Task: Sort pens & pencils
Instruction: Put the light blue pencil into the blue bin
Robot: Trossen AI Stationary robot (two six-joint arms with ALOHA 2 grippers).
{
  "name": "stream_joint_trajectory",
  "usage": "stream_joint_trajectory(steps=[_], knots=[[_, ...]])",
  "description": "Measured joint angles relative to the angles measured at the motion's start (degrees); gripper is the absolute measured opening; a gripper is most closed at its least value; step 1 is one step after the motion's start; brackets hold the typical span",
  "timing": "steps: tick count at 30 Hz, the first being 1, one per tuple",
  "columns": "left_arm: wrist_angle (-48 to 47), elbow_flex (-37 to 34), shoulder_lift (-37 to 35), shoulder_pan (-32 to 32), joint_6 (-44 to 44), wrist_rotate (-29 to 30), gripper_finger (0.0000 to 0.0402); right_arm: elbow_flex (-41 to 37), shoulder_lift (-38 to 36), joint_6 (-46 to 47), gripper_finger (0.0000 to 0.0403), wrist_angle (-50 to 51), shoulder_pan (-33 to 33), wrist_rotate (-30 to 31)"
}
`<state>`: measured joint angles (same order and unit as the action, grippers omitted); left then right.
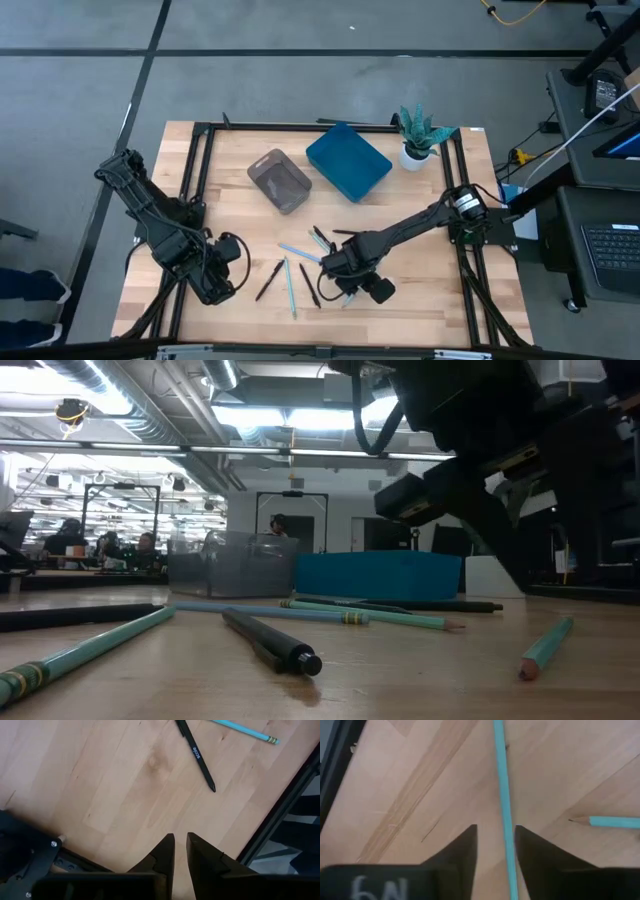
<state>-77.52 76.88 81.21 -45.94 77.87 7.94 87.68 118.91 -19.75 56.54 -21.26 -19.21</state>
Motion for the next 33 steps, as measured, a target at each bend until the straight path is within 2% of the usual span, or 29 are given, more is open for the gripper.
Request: stream_joint_trajectory(steps=[5,16,33], knots=[[0.0,0.0,0.0,0.0,0.1,0.0,0.0043,0.0,0.0,-1.8,0.0171,-1.6,-0.8,0.5],[0.0,0.0,0.0,0.0,1.6,-1.7,0.0043,0.0,0.4,-6.1,0.0146,-2.4,-1.1,1.7],[0.0,0.0,0.0,0.0,1.6,-2.4,0.0043,0.1,4.3,-6.0,0.0144,-2.5,-1.1,1.5]])
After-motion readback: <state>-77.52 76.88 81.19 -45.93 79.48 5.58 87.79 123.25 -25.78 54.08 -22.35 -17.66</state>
